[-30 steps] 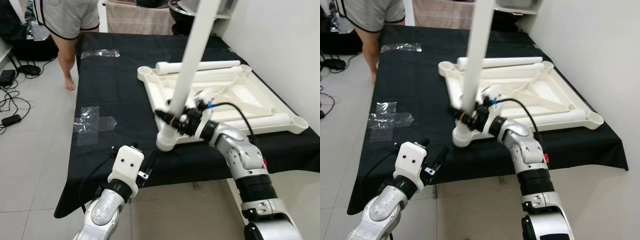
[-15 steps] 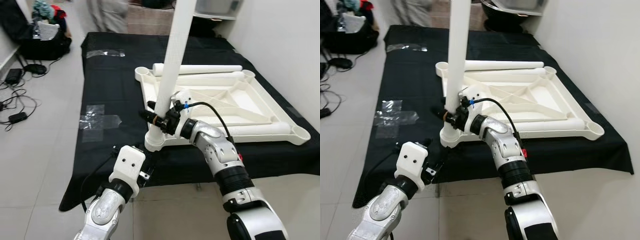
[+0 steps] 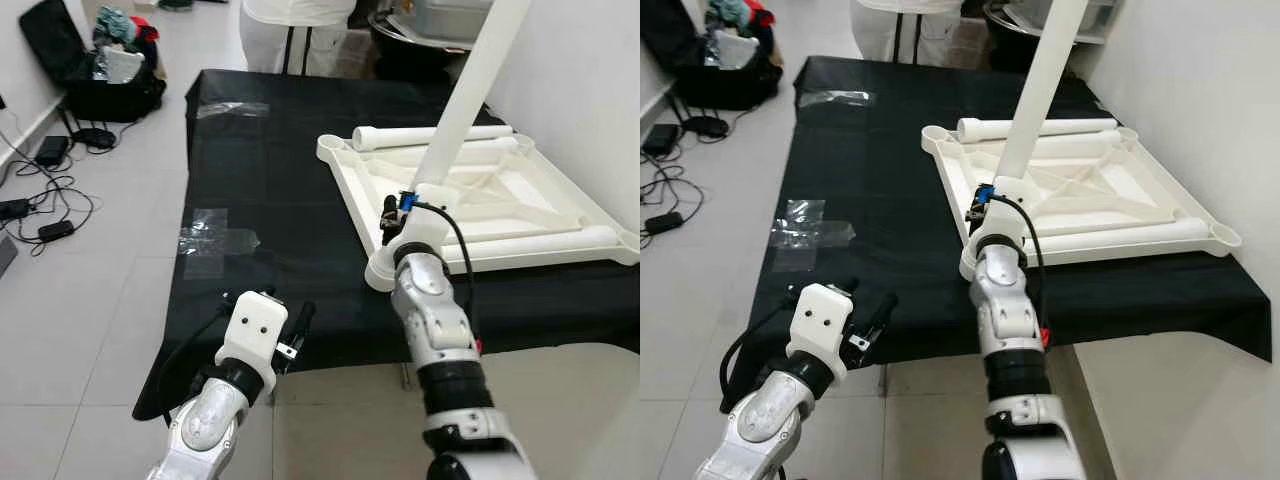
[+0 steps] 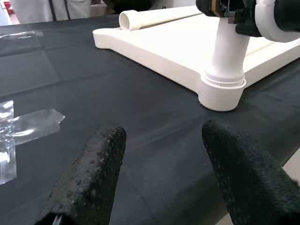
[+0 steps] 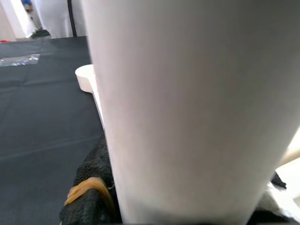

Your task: Building children table

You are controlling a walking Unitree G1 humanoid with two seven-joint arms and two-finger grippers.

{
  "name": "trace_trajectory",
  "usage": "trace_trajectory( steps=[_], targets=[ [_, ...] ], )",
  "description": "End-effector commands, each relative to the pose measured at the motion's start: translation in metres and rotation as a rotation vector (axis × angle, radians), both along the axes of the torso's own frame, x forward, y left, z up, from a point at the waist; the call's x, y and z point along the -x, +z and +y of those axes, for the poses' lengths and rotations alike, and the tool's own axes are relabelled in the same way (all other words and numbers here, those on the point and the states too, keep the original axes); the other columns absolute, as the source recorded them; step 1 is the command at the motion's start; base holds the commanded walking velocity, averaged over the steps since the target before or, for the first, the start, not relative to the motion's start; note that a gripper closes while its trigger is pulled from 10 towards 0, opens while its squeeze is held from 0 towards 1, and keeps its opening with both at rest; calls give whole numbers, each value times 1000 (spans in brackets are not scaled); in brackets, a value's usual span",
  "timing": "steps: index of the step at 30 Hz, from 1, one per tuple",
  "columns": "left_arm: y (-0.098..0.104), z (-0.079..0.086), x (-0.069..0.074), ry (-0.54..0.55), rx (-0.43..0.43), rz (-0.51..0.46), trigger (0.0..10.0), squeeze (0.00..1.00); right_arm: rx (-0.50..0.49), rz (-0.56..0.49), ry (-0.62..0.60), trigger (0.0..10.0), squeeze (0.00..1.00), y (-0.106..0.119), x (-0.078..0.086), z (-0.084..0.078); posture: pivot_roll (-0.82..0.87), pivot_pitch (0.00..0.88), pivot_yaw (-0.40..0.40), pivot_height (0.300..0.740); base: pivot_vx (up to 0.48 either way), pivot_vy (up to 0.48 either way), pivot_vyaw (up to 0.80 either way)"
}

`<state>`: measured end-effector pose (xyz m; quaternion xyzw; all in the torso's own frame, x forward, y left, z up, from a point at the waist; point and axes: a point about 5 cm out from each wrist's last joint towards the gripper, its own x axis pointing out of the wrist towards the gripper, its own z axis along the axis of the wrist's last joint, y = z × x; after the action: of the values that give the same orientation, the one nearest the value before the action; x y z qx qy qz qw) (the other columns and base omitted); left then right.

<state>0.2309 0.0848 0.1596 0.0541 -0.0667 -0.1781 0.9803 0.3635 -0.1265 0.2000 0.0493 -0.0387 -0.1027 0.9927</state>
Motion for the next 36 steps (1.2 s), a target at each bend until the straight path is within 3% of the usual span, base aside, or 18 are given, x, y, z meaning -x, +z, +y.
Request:
trace_trajectory(
  steps=[1, 2, 3, 4, 8, 9, 10, 11, 13, 14, 16, 21, 27, 31, 32, 33, 34, 36],
  targets=[
    [-4, -2, 1, -6, 3, 17, 10000, 0, 12, 71, -37, 10000, 0, -15, 2, -4, 73, 146, -141, 740, 0, 0, 0],
    [-4, -3, 1, -7, 3, 16, 10000, 0, -19, 34, -4, 10000, 294, -8, 2, 2, 71, 143, -141, 740, 0, 0, 0],
    [-4, -3, 1, -7, 3, 16, 10000, 0, -19, 34, -4, 10000, 294, -8, 2, 2, 71, 143, -141, 740, 0, 0, 0],
    [-4, -3, 1, -7, 3, 17, 10000, 0, -43, -7, 43, 10000, 1000, -2, 1, 7, 72, 141, -141, 740, 0, 0, 0],
    [-5, -3, 1, -9, 3, 17, 10000, 0, -57, -68, 111, 10000, 1000, 8, -2, 13, 68, 138, -139, 740, 0, 0, 0],
    [-5, -4, 1, -10, 4, 17, 10000, 0, -86, -117, 232, 10000, 318, 16, -5, 20, 70, 136, -143, 740, 0, 0, 0],
    [-5, -4, 1, -10, 4, 17, 10000, 0, -96, -126, 317, 10000, 0, 19, -8, 23, 70, 135, -141, 740, 0, 0, 0],
    [-5, -4, 1, -10, 4, 17, 10000, 0, -96, -126, 317, 10000, 0, 19, -8, 23, 70, 135, -141, 740, 0, 0, 0],
    [-5, -4, 1, -11, 5, 17, 10000, 0, -209, -81, 529, 10000, 0, 20, -11, 29, 66, 132, -139, 740, 0, 0, 0],
    [-5, -4, 1, -11, 5, 17, 10000, 0, -209, -81, 529, 10000, 0, 20, -11, 29, 66, 132, -139, 740, 0, 0, 0],
    [-5, -5, 1, -14, 7, 17, 10000, 0, -232, -67, 817, 10000, 0, 23, -3, 34, 65, 134, -142, 740, 0, 0, 0],
    [-5, -5, 1, -13, 6, 18, 10000, 0, -60, -34, 1211, 10000, 0, 15, 18, 41, 74, 134, -142, 740, 0, 0, 0],
    [-4, -5, 2, -12, 6, 17, 10000, 0, -6, -35, 1284, 10000, 0, 15, 16, 51, 74, 143, -141, 740, 0, 0, 0],
    [-4, -4, 3, -10, 5, 17, 10000, 0, 38, -54, 1237, 10000, 0, 18, 8, 59, 85, 145, -141, 740, 0, 0, 0],
    [-4, -3, 3, -9, 4, 16, 10000, 0, 74, -54, 1146, 0, 0, 18, 0, 61, 84, 150, -141, 740, 0, 0, 0],
    [-3, -3, 3, -8, 4, 16, 10000, 0, 107, -48, 1027, 0, 0, 17, -8, 58, 84, 150, -141, 740, 0, 0, 0],
    [-3, -3, 3, -8, 4, 16, 10000, 0, 107, -48, 1027, 0, 0, 17, -8, 58, 84, 150, -141, 740, 0, 0, 0],
    [-3, -3, 3, -7, 4, 16, 10000, 0, 105, -27, 863, 0, 0, 16, -17, 51, 82, 153, -141, 740, 0, 0, 0]
  ],
)
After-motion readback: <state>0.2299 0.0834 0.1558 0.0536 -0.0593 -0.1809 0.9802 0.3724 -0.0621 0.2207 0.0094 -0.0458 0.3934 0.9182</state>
